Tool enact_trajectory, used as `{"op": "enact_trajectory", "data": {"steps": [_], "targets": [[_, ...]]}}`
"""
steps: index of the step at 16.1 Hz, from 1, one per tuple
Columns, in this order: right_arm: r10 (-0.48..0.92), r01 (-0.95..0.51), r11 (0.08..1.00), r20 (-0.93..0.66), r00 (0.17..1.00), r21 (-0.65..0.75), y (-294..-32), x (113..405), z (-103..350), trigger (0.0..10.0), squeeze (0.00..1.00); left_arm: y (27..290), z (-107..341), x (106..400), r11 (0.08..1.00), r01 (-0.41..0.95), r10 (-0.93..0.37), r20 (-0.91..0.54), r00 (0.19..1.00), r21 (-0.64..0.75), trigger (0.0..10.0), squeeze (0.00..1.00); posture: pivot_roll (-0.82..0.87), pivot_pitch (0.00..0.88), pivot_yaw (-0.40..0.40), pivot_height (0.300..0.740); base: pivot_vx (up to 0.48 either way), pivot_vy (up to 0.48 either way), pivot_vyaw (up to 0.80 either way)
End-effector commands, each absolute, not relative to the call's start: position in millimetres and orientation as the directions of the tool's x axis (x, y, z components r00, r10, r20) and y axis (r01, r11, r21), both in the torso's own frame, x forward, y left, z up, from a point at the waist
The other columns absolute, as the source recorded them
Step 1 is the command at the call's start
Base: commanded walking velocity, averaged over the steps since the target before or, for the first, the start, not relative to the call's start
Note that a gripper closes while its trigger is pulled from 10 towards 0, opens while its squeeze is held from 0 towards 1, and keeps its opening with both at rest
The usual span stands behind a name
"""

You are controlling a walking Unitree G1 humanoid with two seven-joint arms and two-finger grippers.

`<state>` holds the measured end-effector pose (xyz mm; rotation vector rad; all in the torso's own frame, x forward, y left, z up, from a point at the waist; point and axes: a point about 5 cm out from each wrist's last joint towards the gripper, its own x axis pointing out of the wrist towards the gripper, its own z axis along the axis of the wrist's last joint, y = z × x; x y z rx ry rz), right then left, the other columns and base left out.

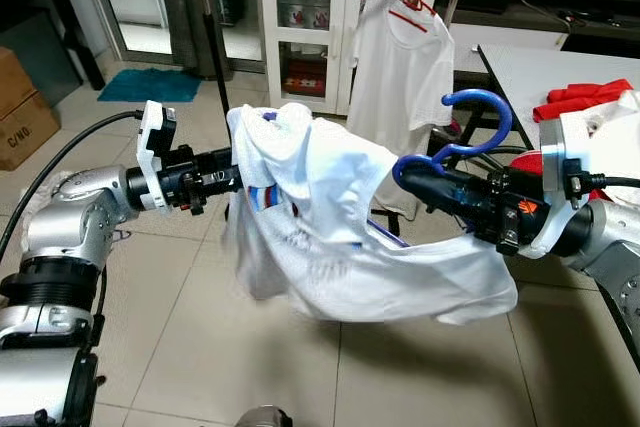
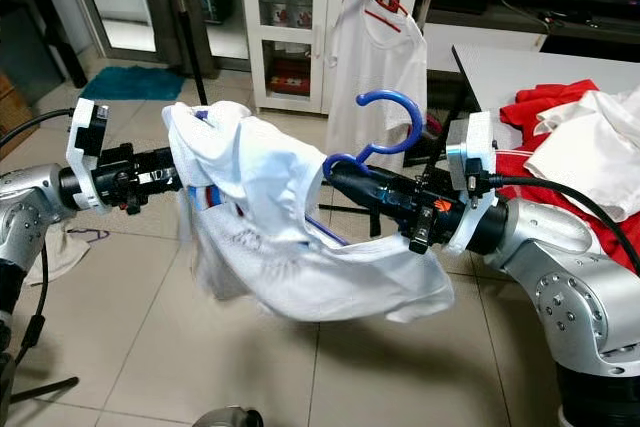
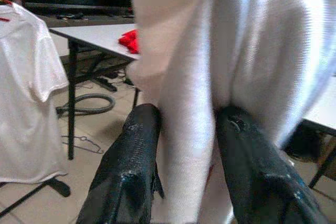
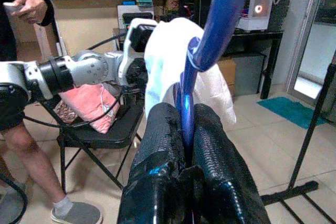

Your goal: Hang hanger

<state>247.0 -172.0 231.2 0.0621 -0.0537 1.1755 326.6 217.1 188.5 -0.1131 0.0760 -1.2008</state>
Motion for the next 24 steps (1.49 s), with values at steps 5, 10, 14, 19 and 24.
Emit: {"op": "enact_trajectory", "data": {"steps": [5, 10, 14, 19, 24], "targets": [[0.926, -0.929, 0.369, 0.090, 0.366, -0.023, -167.5, 244.7, 237.1, 10.0, 0.00, 219.1, 187.2, 320.3, 0.366, 0.919, -0.926, 0.041, 0.376, -0.149, 0.0, 0.00, 0.04, 0.000, 0.018, 0.740, 0.000, 0.000, 0.00], [0.928, -0.930, 0.367, 0.085, 0.364, -0.020, -166.7, 245.0, 236.4, 10.0, 0.00, 221.5, 184.4, 316.7, 0.392, 0.905, -0.912, 0.062, 0.406, -0.168, 0.0, 0.00, 0.04, 0.000, 0.009, 0.740, 0.000, 0.000, 0.00], [0.923, -0.925, 0.380, 0.073, 0.377, -0.027, -166.4, 247.1, 234.8, 10.0, 0.00, 223.4, 183.1, 314.6, 0.412, 0.894, -0.901, 0.065, 0.428, -0.178, 0.0, 0.00, 0.04, 0.000, 0.009, 0.740, 0.000, 0.000, 0.00], [0.908, -0.910, 0.414, 0.065, 0.414, 0.027, -166.7, 249.4, 229.9, 10.0, 0.00, 229.7, 182.0, 314.8, 0.528, 0.832, -0.825, 0.130, 0.550, -0.169, 0.0, 0.00, 0.05, 0.000, 0.015, 0.740, 0.000, 0.000, 0.00], [0.824, -0.826, 0.563, 0.045, 0.564, 0.042, -180.3, 262.0, 222.4, 10.0, 0.00, 268.0, 188.4, 312.7, 0.723, 0.615, -0.511, 0.354, 0.783, -0.316, 0.0, 0.00, 0.05, 0.000, 0.020, 0.740, 0.000, 0.000, 0.00]]}}
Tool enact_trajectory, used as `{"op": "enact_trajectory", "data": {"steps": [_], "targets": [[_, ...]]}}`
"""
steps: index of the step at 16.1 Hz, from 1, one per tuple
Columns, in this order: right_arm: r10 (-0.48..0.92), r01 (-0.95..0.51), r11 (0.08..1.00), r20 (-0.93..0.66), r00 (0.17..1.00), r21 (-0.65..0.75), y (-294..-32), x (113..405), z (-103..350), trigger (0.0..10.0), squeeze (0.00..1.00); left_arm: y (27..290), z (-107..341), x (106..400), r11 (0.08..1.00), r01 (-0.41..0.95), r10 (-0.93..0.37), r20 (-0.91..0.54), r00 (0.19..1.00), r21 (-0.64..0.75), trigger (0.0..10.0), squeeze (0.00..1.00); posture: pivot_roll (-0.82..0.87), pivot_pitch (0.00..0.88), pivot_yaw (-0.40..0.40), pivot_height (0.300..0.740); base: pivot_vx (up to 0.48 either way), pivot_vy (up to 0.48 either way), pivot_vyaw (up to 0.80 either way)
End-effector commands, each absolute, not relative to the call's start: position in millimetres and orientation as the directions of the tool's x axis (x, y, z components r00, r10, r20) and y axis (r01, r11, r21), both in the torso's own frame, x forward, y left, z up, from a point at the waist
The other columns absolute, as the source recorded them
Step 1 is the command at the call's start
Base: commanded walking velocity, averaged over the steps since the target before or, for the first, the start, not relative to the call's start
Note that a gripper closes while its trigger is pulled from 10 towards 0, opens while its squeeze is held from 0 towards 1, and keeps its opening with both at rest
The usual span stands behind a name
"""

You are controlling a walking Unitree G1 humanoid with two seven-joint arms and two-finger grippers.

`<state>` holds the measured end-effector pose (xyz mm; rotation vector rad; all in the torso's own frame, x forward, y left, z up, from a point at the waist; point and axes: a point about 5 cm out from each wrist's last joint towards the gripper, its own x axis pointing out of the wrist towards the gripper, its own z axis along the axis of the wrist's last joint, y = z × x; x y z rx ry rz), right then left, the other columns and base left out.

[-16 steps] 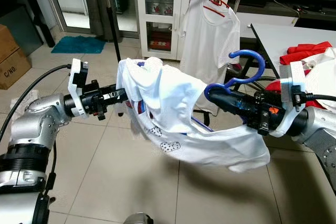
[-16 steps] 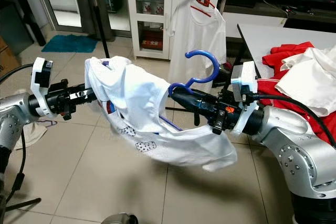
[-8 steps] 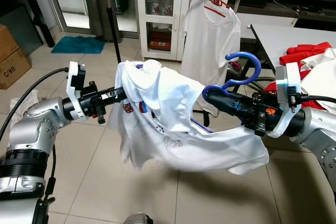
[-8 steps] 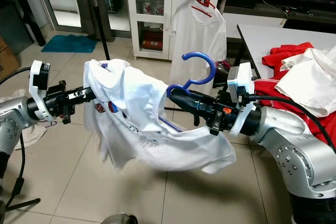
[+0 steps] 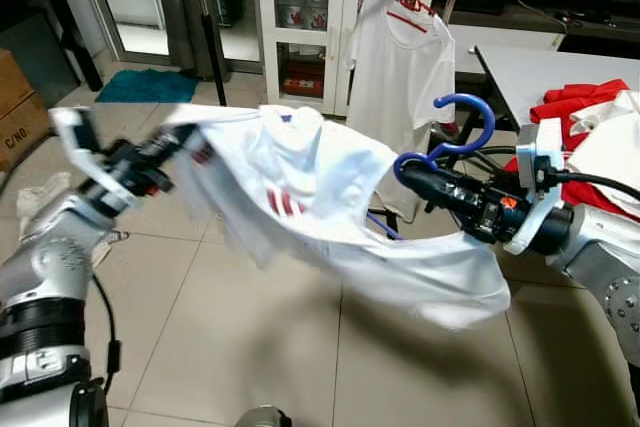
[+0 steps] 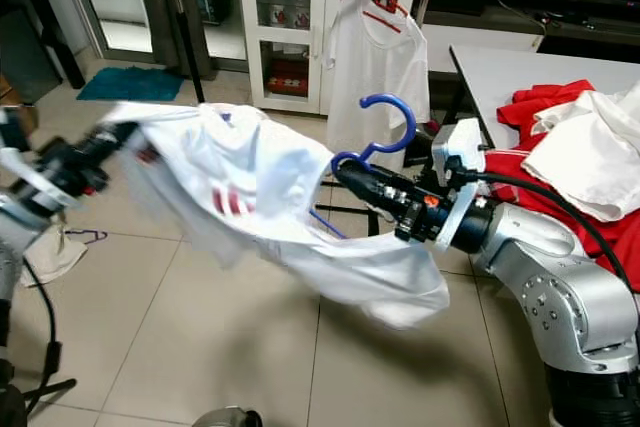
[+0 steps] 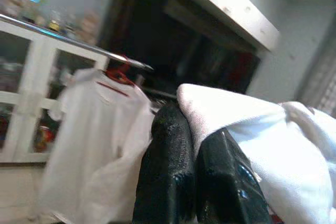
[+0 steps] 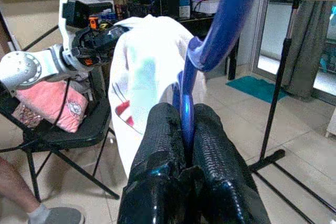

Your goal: Hang hanger

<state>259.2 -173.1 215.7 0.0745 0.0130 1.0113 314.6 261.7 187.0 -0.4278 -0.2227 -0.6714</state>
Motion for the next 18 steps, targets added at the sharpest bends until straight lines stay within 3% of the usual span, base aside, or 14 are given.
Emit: {"op": "enact_trajectory", "data": {"steps": [1, 5, 6, 10, 14, 18], "targets": [[0.821, -0.823, 0.567, 0.044, 0.569, 0.039, -181.1, 262.7, 222.4, 10.0, 0.00, 272.1, 185.4, 312.0, 0.743, 0.581, -0.474, 0.352, 0.807, -0.331, 0.0, 0.00, 0.05, 0.000, 0.020, 0.740, 0.000, 0.000, 0.00], [0.807, -0.809, 0.588, 0.062, 0.588, 0.018, -182.3, 266.8, 225.5, 10.0, 0.00, 284.9, 161.7, 307.7, 0.859, 0.381, -0.308, 0.250, 0.918, -0.342, 0.0, 0.00, 0.06, 0.000, 0.014, 0.740, 0.000, 0.000, 0.00], [0.806, -0.808, 0.590, 0.064, 0.589, 0.010, -183.4, 267.4, 226.9, 10.0, 0.00, 295.1, 153.9, 308.5, 0.908, 0.247, -0.184, 0.206, 0.961, -0.338, 0.0, 0.00, 0.06, 0.000, 0.013, 0.740, 0.000, 0.000, 0.00], [0.781, -0.784, 0.621, 0.077, 0.620, 0.003, -190.4, 269.3, 228.7, 10.0, 0.00, 313.2, 154.5, 309.4, 0.930, 0.074, -0.001, 0.197, 0.980, -0.361, 0.0, 0.00, 0.05, 0.000, 0.017, 0.740, 0.000, 0.000, 0.00], [0.677, -0.691, 0.722, 0.165, 0.717, 0.038, -201.9, 282.2, 235.7, 10.0, 0.00, 305.5, 137.3, 313.0, 0.949, 0.016, 0.006, 0.069, 0.998, -0.315, 0.0, 0.00, 0.05, 0.000, 0.020, 0.740, 0.000, 0.000, 0.00], [0.635, -0.662, 0.746, 0.225, 0.739, 0.067, -205.9, 285.9, 241.2, 10.0, 0.00, 297.1, 120.1, 313.8, 0.944, -0.043, 0.040, -0.017, 0.999, -0.328, 0.0, 0.00, 0.05, 0.000, 0.024, 0.740, 0.000, 0.000, 0.00]]}}
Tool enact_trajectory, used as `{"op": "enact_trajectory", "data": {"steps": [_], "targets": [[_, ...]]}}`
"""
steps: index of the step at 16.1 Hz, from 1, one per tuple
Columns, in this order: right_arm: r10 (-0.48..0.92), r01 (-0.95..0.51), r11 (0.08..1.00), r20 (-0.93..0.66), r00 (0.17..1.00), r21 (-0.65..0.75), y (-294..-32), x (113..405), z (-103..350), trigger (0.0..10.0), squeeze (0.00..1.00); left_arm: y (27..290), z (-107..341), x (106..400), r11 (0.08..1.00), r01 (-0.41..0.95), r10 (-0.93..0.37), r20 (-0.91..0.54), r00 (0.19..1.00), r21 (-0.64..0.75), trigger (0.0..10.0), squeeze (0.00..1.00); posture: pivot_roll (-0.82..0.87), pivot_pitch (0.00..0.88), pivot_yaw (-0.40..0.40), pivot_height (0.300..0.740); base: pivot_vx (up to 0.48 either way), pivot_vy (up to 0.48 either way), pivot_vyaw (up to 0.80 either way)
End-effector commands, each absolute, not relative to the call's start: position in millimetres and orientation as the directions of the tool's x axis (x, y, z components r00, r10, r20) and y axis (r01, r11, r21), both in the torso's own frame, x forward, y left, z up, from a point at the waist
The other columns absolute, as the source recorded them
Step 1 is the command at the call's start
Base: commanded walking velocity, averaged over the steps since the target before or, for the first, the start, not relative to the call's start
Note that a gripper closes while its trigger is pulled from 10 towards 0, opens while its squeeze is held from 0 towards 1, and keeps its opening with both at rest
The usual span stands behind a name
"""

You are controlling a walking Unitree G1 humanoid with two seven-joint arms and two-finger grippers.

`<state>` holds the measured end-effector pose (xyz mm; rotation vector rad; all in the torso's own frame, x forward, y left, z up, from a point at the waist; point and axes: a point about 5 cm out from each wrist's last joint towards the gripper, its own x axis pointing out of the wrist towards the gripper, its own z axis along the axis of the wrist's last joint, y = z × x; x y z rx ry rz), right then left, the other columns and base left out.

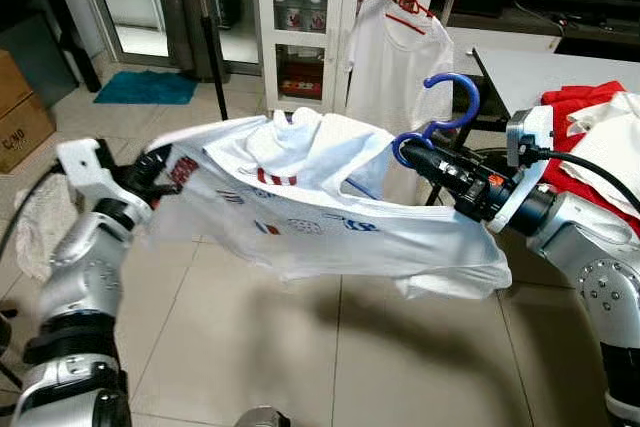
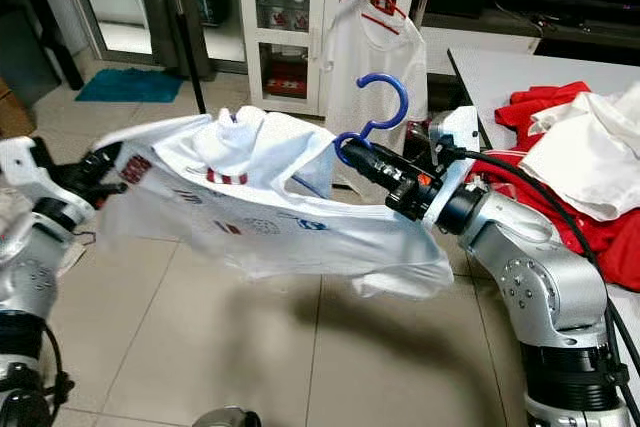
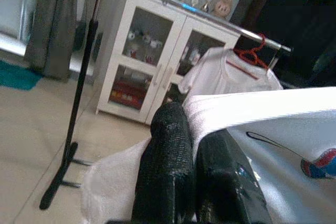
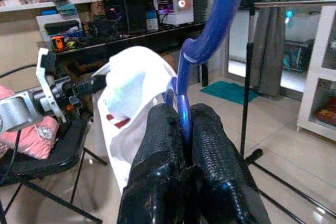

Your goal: Hang hanger

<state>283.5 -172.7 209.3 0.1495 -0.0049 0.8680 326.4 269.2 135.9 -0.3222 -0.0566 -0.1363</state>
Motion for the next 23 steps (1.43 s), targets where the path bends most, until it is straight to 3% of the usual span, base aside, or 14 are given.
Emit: {"op": "enact_trajectory", "data": {"steps": [1, 3, 6, 10, 13, 16, 18, 21, 23], "targets": [[0.633, -0.660, 0.748, 0.227, 0.740, 0.068, -206.0, 286.1, 241.5, 10.0, 0.00, 297.0, 119.0, 313.5, 0.944, -0.045, 0.040, -0.022, 0.999, -0.326, 0.0, 0.00, 0.05, 0.000, 0.024, 0.740, 0.000, 0.000, 0.00], [0.624, -0.654, 0.753, 0.237, 0.745, 0.074, -208.0, 286.6, 242.2, 10.0, 0.00, 296.5, 114.8, 311.6, 0.944, -0.054, 0.042, -0.042, 0.998, -0.326, 0.0, 0.00, 0.05, 0.000, 0.024, 0.740, 0.000, 0.000, 0.00], [0.668, -0.693, 0.718, 0.211, 0.713, 0.067, -195.5, 284.6, 237.4, 10.0, 0.00, 279.2, 122.3, 318.7, 0.960, 0.053, -0.058, -0.011, 0.998, -0.274, 0.0, 0.00, 0.05, 0.000, 0.021, 0.740, 0.000, 0.000, 0.00], [0.738, -0.740, 0.673, 0.074, 0.671, -0.003, -167.0, 282.2, 217.1, 10.0, 0.00, 247.2, 169.1, 340.6, 0.928, 0.249, -0.199, 0.197, 0.960, -0.276, 0.0, 0.00, 0.05, 0.000, 0.022, 0.740, 0.000, 0.000, 0.00], [0.712, -0.718, 0.692, -0.093, 0.696, -0.077, -164.7, 283.2, 192.2, 10.0, 0.00, 243.0, 216.1, 352.2, 0.906, 0.350, -0.260, 0.339, 0.904, -0.239, 0.0, 0.00, 0.05, 0.000, 0.027, 0.740, 0.000, 0.000, 0.00], [0.664, -0.699, 0.702, -0.228, 0.712, -0.141, -175.6, 278.4, 172.1, 10.0, 0.00, 249.0, 227.2, 350.7, 0.910, 0.395, -0.341, 0.317, 0.885, -0.125, 0.0, 0.00, 0.05, 0.000, 0.033, 0.740, 0.000, 0.000, 0.00], [0.656, -0.723, 0.664, -0.314, 0.686, -0.191, -176.8, 272.9, 160.5, 10.0, 0.00, 253.1, 228.8, 350.1, 0.915, 0.383, -0.326, 0.328, 0.887, -0.126, 0.0, 0.00, 0.05, 0.000, 0.030, 0.740, 0.000, 0.000, 0.00], [0.697, -0.727, 0.674, -0.212, 0.685, -0.131, -164.4, 273.6, 169.4, 10.0, 0.00, 245.9, 223.2, 349.1, 0.909, 0.405, -0.359, 0.302, 0.883, -0.101, 0.0, 0.00, 0.06, 0.000, 0.027, 0.740, 0.000, 0.000, 0.00], [0.735, -0.763, 0.631, -0.206, 0.646, -0.141, -155.2, 270.2, 171.5, 10.0, 0.00, 235.8, 219.8, 348.0, 0.895, 0.440, -0.403, 0.286, 0.870, -0.079, 0.0, 0.00, 0.06, 0.000, 0.028, 0.740, 0.000, 0.000, 0.00]]}}
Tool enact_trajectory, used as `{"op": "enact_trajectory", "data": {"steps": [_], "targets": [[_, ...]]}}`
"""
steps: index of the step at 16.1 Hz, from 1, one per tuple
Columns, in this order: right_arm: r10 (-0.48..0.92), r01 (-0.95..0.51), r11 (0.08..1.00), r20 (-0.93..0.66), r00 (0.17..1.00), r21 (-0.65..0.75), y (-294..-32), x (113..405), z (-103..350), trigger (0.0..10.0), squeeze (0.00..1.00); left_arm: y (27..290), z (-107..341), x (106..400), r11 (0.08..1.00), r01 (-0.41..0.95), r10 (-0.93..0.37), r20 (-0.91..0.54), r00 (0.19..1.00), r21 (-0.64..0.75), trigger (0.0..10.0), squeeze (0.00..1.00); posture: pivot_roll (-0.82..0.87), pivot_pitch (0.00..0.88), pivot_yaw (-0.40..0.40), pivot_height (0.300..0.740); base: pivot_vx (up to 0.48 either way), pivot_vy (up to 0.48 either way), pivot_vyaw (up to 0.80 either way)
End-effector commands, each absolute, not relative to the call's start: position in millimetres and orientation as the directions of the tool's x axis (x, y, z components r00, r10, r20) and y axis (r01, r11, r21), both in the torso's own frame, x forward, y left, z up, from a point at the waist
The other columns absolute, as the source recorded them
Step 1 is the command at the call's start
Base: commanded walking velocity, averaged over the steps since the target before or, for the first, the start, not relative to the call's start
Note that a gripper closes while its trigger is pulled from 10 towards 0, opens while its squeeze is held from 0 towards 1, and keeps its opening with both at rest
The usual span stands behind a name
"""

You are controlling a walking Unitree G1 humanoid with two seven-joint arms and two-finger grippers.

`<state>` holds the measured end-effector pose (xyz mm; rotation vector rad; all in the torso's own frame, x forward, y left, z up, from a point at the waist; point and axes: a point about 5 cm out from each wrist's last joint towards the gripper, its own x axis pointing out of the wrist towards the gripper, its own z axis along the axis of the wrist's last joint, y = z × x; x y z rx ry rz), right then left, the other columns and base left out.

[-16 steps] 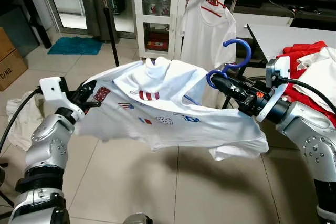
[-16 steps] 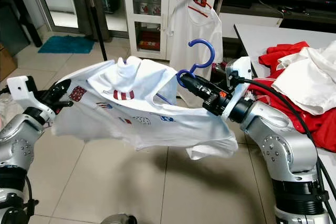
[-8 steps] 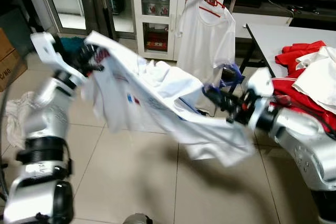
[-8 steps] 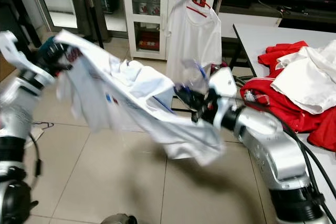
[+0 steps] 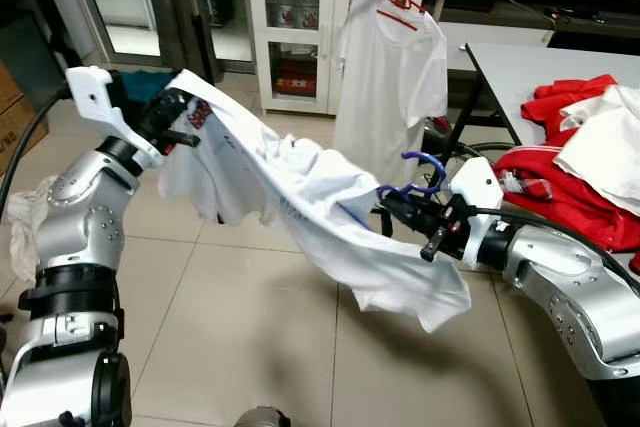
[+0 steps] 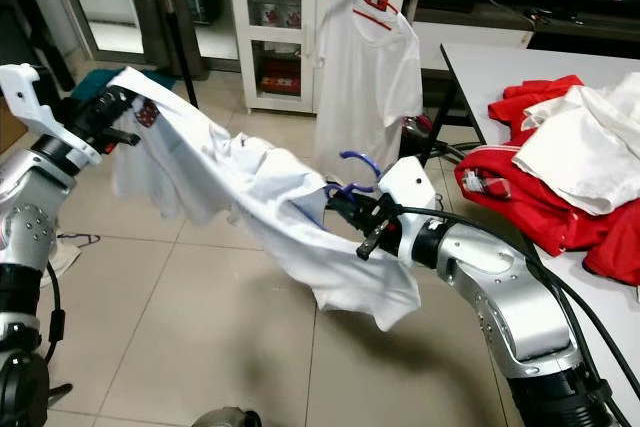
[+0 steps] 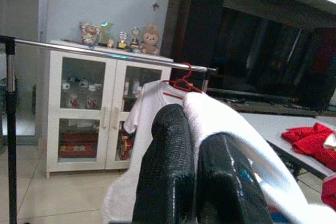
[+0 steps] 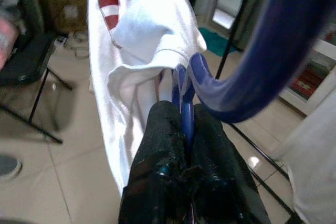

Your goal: Hang hanger

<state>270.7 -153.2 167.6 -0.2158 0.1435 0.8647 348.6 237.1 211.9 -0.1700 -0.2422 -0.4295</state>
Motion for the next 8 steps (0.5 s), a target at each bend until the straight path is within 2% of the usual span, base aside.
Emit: {"op": "enact_trajectory", "data": {"steps": [1, 4, 6, 8], "targets": [[0.743, -0.780, 0.607, -0.240, 0.625, -0.152, -152.0, 267.9, 165.5, 10.0, 0.00, 235.6, 219.6, 349.6, 0.904, 0.420, -0.380, 0.294, 0.877, -0.083, 0.0, 0.00, 0.06, 0.000, 0.028, 0.740, 0.000, 0.000, 0.00], [0.699, -0.828, 0.503, -0.449, 0.558, -0.246, -155.3, 258.8, 138.4, 10.0, 0.00, 244.6, 230.7, 352.5, 0.923, 0.369, -0.312, 0.349, 0.884, -0.110, 0.0, 0.00, 0.05, 0.000, 0.030, 0.740, 0.000, 0.000, 0.00], [0.698, -0.813, 0.550, -0.430, 0.573, -0.191, -155.2, 258.4, 135.1, 10.0, 0.00, 249.0, 234.6, 351.5, 0.925, 0.364, -0.305, 0.363, 0.880, -0.106, 0.0, 0.00, 0.06, 0.000, 0.027, 0.740, 0.000, 0.000, 0.00], [0.678, -0.816, 0.545, -0.472, 0.564, -0.192, -157.9, 258.1, 132.0, 10.0, 0.00, 249.7, 236.2, 349.0, 0.923, 0.373, -0.313, 0.377, 0.872, -0.095, 0.0, 0.00, 0.05, 0.000, 0.026, 0.740, 0.000, 0.000, 0.00]]}}
